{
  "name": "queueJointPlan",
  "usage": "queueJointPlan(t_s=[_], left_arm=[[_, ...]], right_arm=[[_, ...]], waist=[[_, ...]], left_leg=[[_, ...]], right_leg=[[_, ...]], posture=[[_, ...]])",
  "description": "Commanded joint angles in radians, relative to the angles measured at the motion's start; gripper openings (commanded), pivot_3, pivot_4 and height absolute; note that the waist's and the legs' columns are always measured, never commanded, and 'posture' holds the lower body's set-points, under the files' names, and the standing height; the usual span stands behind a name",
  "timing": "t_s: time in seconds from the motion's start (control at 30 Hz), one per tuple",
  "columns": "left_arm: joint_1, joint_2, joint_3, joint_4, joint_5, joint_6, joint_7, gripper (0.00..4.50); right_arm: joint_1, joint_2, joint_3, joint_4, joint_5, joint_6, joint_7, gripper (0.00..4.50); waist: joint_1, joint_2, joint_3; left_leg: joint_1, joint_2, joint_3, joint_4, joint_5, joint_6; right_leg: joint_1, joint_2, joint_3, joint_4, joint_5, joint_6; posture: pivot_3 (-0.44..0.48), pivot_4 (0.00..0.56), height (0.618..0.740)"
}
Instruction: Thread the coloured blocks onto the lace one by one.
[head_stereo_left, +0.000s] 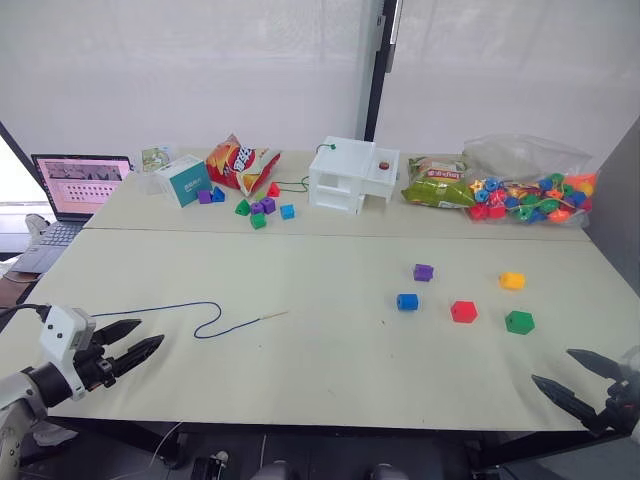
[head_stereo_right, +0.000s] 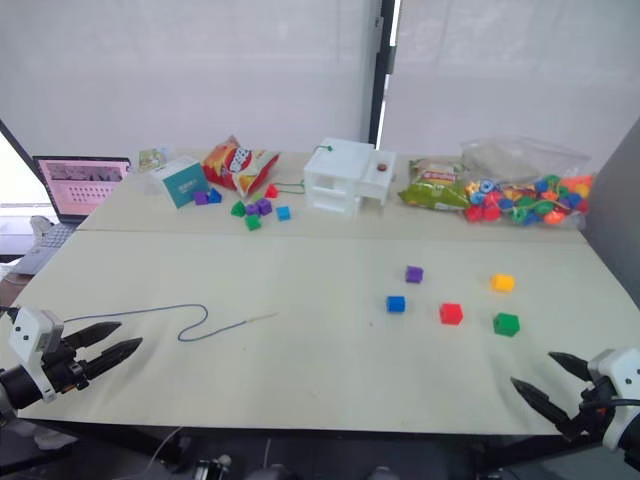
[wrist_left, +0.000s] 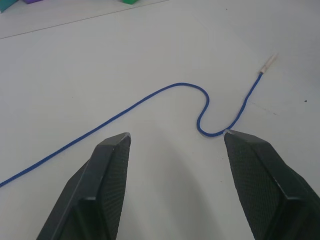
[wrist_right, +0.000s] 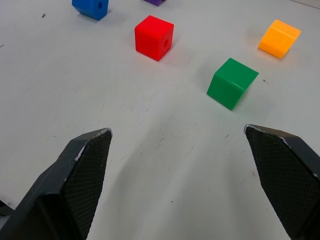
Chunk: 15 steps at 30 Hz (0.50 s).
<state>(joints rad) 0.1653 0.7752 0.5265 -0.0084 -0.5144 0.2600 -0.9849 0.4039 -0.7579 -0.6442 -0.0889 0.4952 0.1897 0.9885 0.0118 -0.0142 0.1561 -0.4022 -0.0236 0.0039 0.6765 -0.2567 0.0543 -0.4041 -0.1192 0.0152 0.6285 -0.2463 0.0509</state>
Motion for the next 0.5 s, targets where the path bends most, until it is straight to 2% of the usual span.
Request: queueJointPlan(t_s=[0.03, 0.13, 0.33, 0.5], left_arm=[[-0.002, 0.001, 0.007, -0.027, 0.003, -0.011, 0.015, 3.12], [-0.044, -0.004, -0.026, -0.070, -0.021, 0.022, 0.024, 3.12], [-0.196, 0.008, -0.187, -0.146, -0.049, 0.107, -0.023, 3.12], [-0.345, -0.005, -0.401, -0.121, 0.025, 0.124, -0.082, 3.12]], right_arm=[[-0.015, 0.010, -0.018, -0.050, 0.041, 0.021, -0.016, 4.48], [-0.071, 0.010, 0.038, -0.153, 0.099, 0.087, -0.026, 4.48], [-0.214, -0.043, 0.182, -0.286, 0.149, 0.207, -0.019, 4.48], [-0.335, -0.104, 0.331, -0.332, 0.154, 0.275, 0.030, 4.48]], waist=[[0.000, 0.000, 0.000], [-0.001, 0.000, 0.000], [0.003, 0.000, 0.000], [0.000, 0.000, 0.000]], left_leg=[[0.000, 0.000, 0.000, 0.000, 0.000, 0.000], [0.000, 0.000, 0.000, 0.000, 0.000, 0.000], [-0.001, -0.001, 0.000, 0.002, 0.001, 0.000], [-0.002, -0.001, 0.000, 0.001, 0.001, 0.003]], right_leg=[[0.000, 0.000, 0.000, 0.000, 0.000, 0.000], [0.000, 0.000, 0.000, 0.000, 0.000, 0.000], [0.000, 0.000, -0.002, 0.001, 0.000, 0.000], [-0.002, 0.007, -0.003, 0.001, 0.001, 0.001]], posture=[[0.000, 0.150, 0.740], [0.000, 0.150, 0.740], [0.000, 0.150, 0.740], [0.000, 0.150, 0.740]])
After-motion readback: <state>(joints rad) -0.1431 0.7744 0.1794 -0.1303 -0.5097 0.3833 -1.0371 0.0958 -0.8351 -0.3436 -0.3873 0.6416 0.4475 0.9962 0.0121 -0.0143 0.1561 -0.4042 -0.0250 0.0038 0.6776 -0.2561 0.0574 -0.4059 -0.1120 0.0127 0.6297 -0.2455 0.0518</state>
